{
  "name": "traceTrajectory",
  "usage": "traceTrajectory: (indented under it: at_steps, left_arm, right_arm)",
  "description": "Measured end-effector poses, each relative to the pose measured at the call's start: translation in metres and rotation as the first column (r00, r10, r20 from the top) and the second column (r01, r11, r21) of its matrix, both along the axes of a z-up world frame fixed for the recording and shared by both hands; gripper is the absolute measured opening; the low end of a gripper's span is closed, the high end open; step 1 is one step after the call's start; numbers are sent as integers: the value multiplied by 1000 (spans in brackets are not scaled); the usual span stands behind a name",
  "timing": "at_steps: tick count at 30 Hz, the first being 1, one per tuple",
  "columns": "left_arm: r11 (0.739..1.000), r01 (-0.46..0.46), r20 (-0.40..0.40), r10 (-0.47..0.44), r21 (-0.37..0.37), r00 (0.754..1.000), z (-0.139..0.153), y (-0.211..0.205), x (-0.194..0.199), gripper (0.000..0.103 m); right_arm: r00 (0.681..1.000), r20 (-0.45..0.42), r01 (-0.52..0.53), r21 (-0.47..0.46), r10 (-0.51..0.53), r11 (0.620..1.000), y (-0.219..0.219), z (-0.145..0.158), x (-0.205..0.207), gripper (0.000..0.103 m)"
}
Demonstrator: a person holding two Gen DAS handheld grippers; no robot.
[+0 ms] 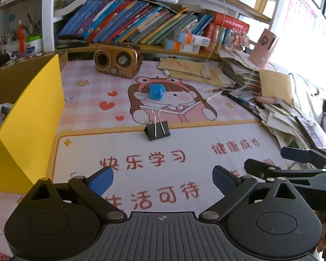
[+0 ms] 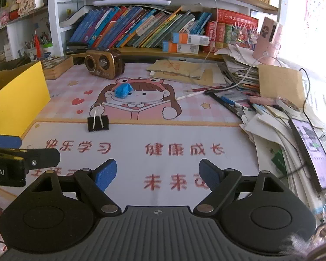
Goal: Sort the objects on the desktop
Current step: 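Move both grippers toward the black binder clip and blue block, then grasp the black binder clip with the left gripper while the right gripper grasps the blue block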
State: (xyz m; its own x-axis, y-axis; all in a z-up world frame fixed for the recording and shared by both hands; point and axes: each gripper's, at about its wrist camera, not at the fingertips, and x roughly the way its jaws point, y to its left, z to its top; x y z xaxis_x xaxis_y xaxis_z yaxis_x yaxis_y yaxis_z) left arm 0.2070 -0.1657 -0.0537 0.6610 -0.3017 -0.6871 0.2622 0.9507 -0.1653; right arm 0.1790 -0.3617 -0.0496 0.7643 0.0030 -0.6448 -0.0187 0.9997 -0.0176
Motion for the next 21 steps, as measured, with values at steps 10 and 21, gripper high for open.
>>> traceTrajectory:
  at_steps: [10, 21]
  left_arm:
    - [997, -67, -11, 68, 38, 998, -7, -27, 32, 98]
    - [984, -164, -11, 165, 71, 986, -20, -47, 70, 97]
  right_arm:
    - [998, 21, -62, 34, 62, 998, -24, 0, 52, 82]
    - [991, 51, -124, 62, 121, 990, -37, 1, 113, 82]
